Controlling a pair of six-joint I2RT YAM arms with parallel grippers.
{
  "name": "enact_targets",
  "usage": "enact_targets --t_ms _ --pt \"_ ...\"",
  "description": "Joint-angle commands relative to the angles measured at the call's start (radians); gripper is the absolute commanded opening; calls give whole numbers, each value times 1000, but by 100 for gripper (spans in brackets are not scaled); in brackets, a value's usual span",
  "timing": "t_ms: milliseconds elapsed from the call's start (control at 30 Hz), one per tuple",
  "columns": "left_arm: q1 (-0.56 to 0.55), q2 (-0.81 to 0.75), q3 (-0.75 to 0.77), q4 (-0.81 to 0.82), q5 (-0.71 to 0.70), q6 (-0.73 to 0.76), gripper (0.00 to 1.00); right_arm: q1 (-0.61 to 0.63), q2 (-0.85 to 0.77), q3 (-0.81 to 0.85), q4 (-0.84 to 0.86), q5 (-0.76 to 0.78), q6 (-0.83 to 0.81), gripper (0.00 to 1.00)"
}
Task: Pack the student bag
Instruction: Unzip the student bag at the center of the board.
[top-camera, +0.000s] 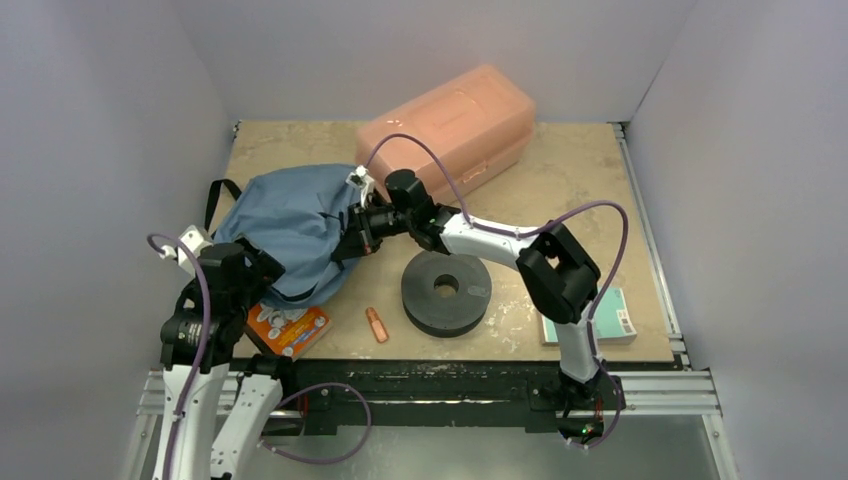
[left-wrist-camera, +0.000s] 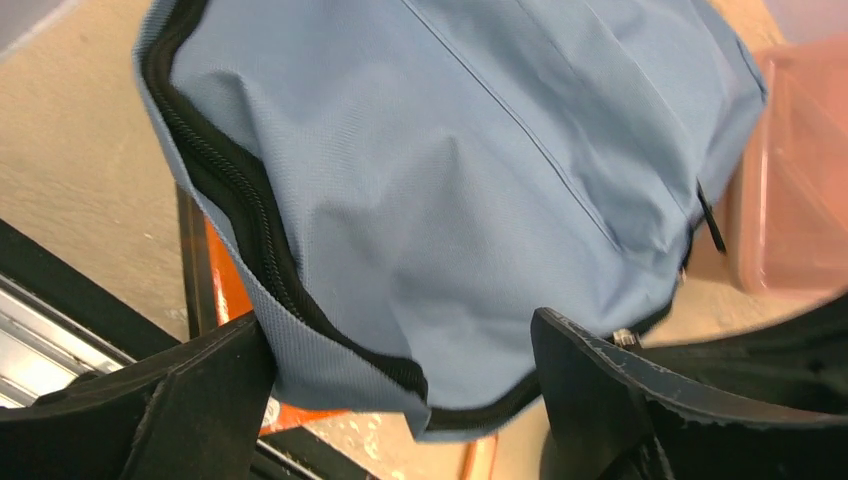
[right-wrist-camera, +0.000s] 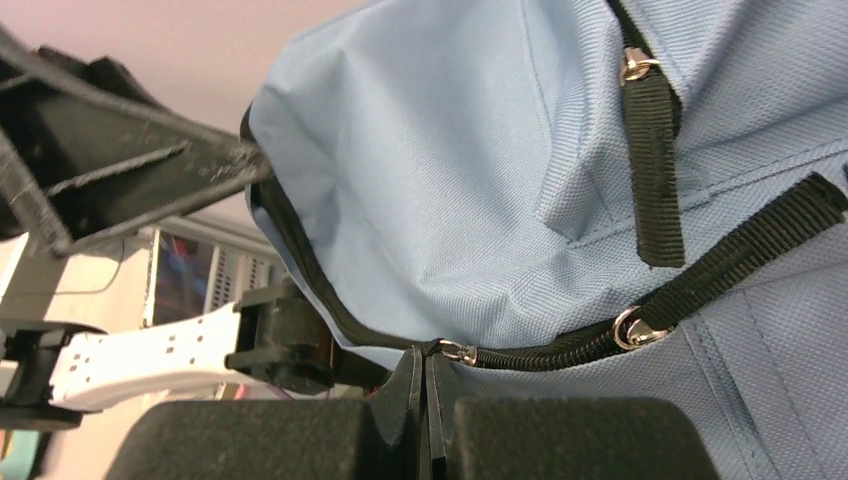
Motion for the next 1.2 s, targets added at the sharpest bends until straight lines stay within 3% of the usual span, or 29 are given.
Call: enact_targets --t_ms 0,67,200,333,433,533,633,700,767,833,867,900,1167 --pt "1 41 91 -54 179 4 91 -17 10 108 42 28 80 0" --pt "1 60 112 -11 319 76 84 -20 5 121 38 44 81 0" --pt "1 45 107 96 493 181 83 -32 3 144 18 69 65 0" --pt "1 42 133 45 402 225 89 -63 19 191 -4 78 59 0" --pt "1 74 148 -69 235 136 91 -82 45 243 -28 90 50 0" --pt "0 108 110 -72 248 50 92 -90 60 276 -37 83 42 0" --pt "1 133 53 47 294 24 90 -91 61 288 -71 87 12 0" --pt "1 154 32 116 275 33 84 -94 53 286 -88 88 -6 0" --pt "0 171 0 187 219 56 67 -93 39 273 -104 93 -35 0" --pt "1 184 -45 274 183 88 23 -94 23 256 -146 127 -82 0" --pt "2 196 -54 290 163 83 8 -93 20 251 -169 139 -108 0" --pt "1 212 -59 303 158 82 2 -93 21 249 -194 150 -135 0" --pt "1 178 -167 413 168 -18 0 -36 38 274 -443 366 -359 0"
